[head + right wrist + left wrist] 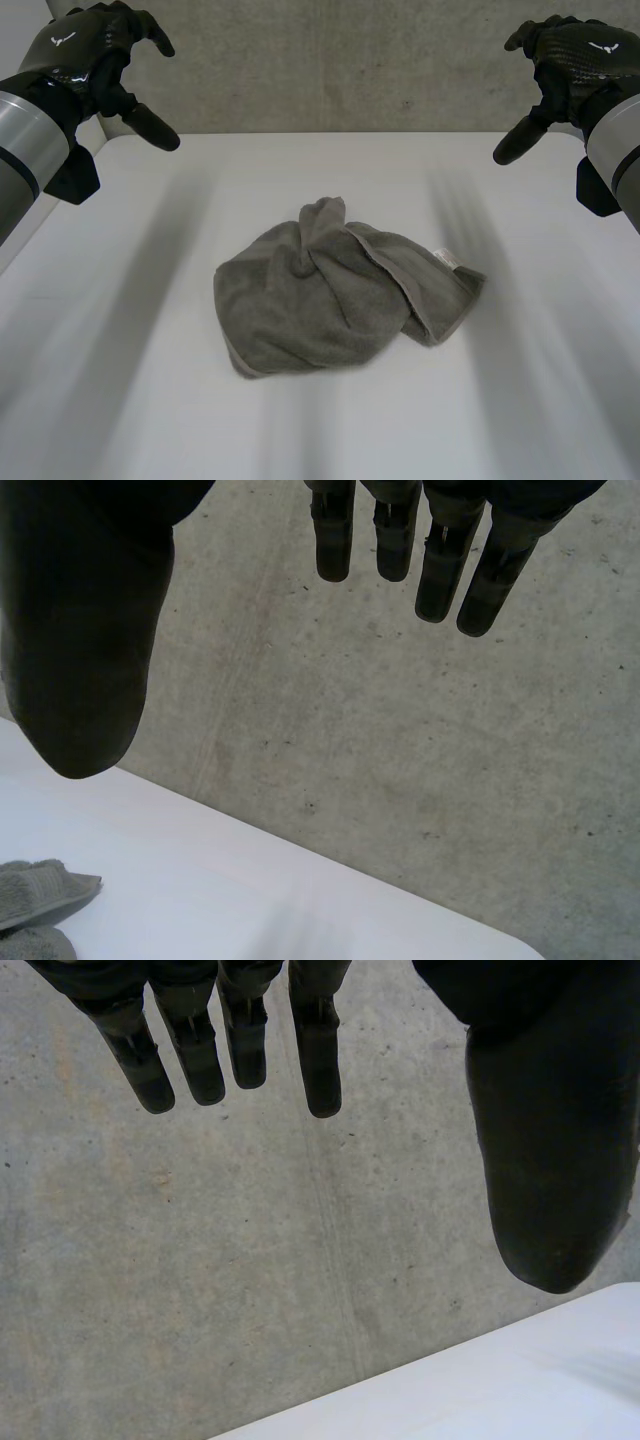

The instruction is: Fold the towel.

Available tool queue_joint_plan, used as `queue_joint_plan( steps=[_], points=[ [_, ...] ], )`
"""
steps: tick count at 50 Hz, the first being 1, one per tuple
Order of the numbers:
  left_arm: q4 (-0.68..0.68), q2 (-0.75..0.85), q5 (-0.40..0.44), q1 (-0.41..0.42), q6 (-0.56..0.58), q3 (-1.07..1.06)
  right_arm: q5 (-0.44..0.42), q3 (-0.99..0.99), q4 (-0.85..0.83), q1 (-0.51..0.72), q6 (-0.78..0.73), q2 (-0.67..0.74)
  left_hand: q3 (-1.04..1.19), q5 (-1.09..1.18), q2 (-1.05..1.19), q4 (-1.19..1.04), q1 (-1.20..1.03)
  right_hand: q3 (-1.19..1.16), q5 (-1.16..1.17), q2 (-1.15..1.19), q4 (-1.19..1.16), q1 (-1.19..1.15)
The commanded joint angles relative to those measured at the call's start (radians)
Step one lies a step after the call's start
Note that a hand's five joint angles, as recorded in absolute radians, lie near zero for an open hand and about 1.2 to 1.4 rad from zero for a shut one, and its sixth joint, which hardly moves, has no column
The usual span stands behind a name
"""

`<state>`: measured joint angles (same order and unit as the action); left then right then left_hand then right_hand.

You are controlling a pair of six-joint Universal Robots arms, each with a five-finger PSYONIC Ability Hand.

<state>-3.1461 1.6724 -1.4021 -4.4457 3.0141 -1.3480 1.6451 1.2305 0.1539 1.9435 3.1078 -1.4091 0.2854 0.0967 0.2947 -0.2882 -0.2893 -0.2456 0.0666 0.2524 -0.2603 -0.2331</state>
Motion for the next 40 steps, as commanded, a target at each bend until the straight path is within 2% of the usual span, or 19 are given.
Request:
queue_joint_plan(
  steps=[1,16,24,30,32,34,35,37,40],
  points=[
    [-0.003,0.0,0.0,0.0,0.0,0.0,-0.001,0.001,0.0,0.0,-0.001,0.001,-0.043,-0.028,-0.052,0.045,0.046,0.071,-0.067,-0.078,0.086,0.059],
    [-0.021,0.023,0.015,0.003,0.006,-0.02,-0.016,-0.002,0.006,0.003,-0.037,0.006,-0.06,-0.046,-0.069,0.063,0.064,0.071,-0.067,-0.078,0.086,0.059],
    [-0.064,0.102,0.022,0.051,0.008,-0.022,-0.013,-0.002,0.023,0.015,-0.107,0.032,-0.072,-0.058,-0.081,0.075,0.076,0.071,-0.067,-0.078,0.086,0.059],
    [-0.129,0.225,0.103,0.101,0.014,-0.019,-0.011,0.072,0.038,0.015,-0.066,0.067,-0.072,-0.058,-0.081,0.075,0.076,0.071,-0.067,-0.078,0.086,0.059],
    [-0.149,0.256,0.132,0.114,0.025,-0.01,-0.018,0.162,0.023,0.012,-0.013,0.073,-0.072,-0.058,-0.081,0.075,0.076,0.071,-0.067,-0.078,0.086,0.059],
    [-0.204,0.334,0.192,0.141,0.081,0.013,-0.018,0.208,0.012,0.015,0.02,0.078,-0.057,-0.043,-0.067,0.06,0.061,0.071,-0.067,-0.078,0.086,0.059],
    [-0.204,0.334,0.192,0.141,0.081,0.013,-0.021,0.252,-0.009,0.015,0.05,0.087,-0.057,-0.043,-0.067,0.06,0.061,0.071,-0.067,-0.078,0.086,0.059],
    [-0.248,0.42,0.233,0.181,0.173,0.058,-0.03,0.297,-0.039,0.017,0.078,0.099,-0.054,-0.04,-0.064,0.057,0.058,0.071,-0.067,-0.078,0.086,0.059],
    [-0.259,0.464,0.242,0.206,0.226,0.081,-0.06,0.374,-0.097,0.018,0.116,0.127,-0.051,-0.037,-0.061,0.054,0.055,0.071,-0.067,-0.078,0.086,0.059]
  ],
)
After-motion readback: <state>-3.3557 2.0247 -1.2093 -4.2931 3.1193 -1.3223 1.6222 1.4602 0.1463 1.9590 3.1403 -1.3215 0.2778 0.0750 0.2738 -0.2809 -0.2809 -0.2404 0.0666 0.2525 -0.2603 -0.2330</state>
